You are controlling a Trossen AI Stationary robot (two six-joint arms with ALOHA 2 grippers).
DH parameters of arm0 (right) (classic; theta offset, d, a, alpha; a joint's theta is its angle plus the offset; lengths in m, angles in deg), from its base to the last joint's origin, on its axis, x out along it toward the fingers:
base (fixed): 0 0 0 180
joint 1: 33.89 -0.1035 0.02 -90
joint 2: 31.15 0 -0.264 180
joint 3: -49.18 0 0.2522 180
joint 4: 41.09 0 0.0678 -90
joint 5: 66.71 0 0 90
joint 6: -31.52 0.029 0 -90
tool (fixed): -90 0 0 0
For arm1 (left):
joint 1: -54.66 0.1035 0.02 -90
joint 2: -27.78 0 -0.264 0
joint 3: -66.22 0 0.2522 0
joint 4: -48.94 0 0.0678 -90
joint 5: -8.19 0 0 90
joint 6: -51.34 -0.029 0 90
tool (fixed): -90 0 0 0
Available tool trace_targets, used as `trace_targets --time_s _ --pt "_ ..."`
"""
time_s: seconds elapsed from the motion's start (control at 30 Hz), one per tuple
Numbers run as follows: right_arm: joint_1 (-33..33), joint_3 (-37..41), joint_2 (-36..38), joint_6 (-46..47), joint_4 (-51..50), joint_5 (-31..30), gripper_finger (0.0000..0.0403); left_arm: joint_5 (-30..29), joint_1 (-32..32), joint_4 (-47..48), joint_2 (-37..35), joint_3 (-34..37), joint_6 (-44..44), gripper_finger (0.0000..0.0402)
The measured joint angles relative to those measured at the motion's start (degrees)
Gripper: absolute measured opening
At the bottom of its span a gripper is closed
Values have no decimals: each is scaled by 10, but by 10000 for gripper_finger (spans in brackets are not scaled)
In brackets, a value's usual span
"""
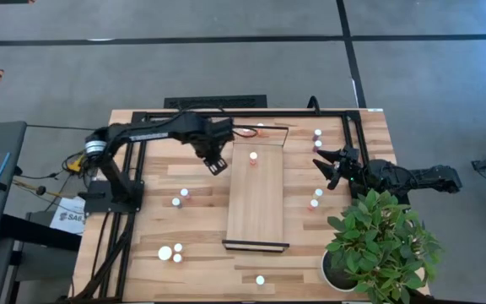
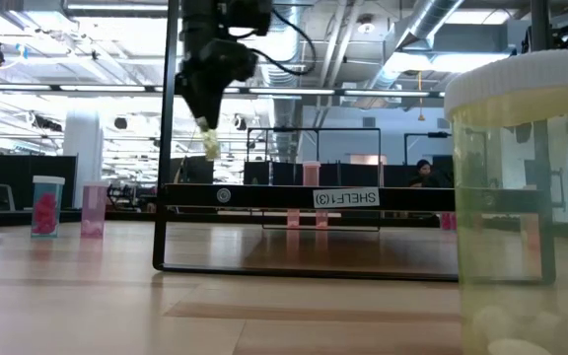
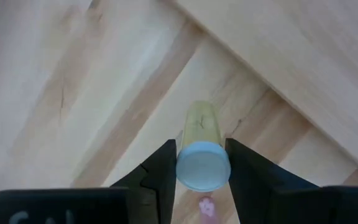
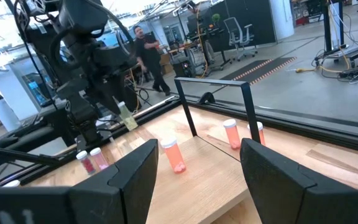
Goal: Pick and place medicine bottles onto shelf by color
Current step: Put the yellow pill bottle on the shelf
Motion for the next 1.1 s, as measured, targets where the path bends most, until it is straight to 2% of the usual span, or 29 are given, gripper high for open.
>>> trace_targets --time_s 0.13,0.27,0.5,0.8,1.1 --pt "0 0 0 0 0 0 251 -2 -8 23 58 -68 -53 107" --pt "0 0 0 0 0 0 251 28 -25 12 107 -122 -170 107" --pt "0 0 0 0 0 0 251 7 -50 24 185 -195 -311 108" --pt "0 0 0 0 0 0 251 -30 -38 21 238 -214 -391 108" --pt "0 0 0 0 0 0 251 -38 -16 -2 241 -215 -466 108"
